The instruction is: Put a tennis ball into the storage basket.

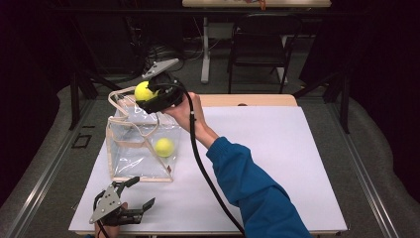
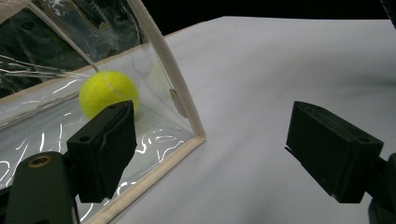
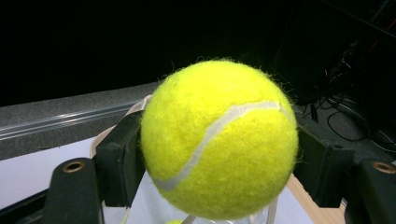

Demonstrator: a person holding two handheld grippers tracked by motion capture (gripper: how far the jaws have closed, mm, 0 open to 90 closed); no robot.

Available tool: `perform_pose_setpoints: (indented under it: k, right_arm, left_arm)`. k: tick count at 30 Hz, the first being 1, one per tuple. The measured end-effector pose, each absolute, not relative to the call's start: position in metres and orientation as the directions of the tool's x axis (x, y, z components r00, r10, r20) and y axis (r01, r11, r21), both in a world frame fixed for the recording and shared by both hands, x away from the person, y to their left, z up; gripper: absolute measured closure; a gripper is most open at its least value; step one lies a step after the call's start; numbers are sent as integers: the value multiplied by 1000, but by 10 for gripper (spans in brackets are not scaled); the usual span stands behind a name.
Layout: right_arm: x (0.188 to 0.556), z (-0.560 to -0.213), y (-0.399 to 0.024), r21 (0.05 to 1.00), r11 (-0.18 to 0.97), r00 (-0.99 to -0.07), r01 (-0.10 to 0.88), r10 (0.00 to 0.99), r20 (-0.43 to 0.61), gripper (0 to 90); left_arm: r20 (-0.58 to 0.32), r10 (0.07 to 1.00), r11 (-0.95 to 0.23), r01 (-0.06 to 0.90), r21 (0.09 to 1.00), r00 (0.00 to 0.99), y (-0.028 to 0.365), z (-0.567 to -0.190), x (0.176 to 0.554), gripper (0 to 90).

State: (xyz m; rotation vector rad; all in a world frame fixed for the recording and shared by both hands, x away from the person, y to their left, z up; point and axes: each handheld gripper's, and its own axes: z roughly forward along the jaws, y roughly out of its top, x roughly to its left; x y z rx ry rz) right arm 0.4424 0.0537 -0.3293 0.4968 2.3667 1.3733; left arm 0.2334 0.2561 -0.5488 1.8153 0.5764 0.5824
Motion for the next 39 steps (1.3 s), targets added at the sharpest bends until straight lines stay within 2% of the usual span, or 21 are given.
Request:
perform_pose_setpoints:
  k: [22,39]
  right_arm:
    - [446,-337,77,855,503,-876,124,461,-144,262]
    - [454,-349,86,826,529,-880,194,467,-92,259]
  left_arm:
    - [111,639,-290,104,952,761,256,-548,233,159]
    - [112,639,-288,102,952,761,256,-548,233,159]
